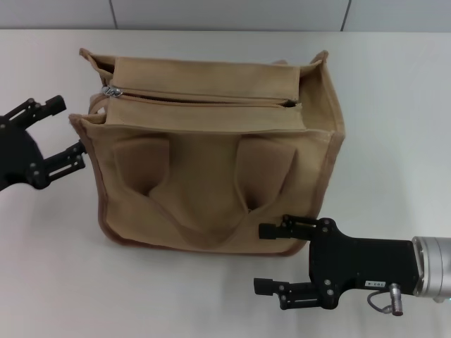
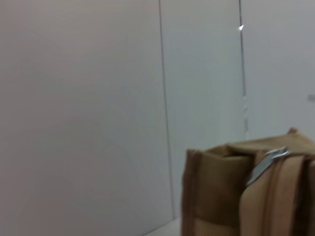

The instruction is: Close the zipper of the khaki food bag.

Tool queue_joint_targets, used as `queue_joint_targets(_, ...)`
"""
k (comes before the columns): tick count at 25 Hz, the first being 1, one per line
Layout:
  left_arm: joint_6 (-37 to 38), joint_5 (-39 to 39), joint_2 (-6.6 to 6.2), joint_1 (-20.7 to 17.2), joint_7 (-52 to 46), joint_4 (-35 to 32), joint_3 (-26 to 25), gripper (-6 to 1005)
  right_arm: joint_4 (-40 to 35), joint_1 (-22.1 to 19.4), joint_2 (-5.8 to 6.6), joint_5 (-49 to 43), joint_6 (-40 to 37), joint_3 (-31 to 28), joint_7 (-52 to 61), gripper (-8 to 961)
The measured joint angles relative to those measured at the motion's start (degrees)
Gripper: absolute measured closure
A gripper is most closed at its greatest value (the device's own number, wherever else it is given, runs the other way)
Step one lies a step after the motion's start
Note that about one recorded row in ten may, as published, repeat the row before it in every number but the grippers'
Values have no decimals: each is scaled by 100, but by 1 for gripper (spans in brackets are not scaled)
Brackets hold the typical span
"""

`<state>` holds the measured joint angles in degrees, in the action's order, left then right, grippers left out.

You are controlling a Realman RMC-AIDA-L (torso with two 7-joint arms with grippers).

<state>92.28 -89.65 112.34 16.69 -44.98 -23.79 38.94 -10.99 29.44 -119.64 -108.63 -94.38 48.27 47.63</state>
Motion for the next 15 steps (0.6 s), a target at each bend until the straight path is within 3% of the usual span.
queue_joint_targets(7, -374, 17, 163, 154, 412, 9, -410, 253, 1, -4, 3, 0, -21, -51, 4, 144)
queue_joint_targets(10, -177, 19, 175, 173, 442, 0, -647, 255, 4, -5, 3, 0, -19, -62, 5, 144)
queue_joint_targets(15, 91, -20, 156, 227, 449, -3, -608, 259, 5, -8, 3, 0, -20, -127, 8, 144)
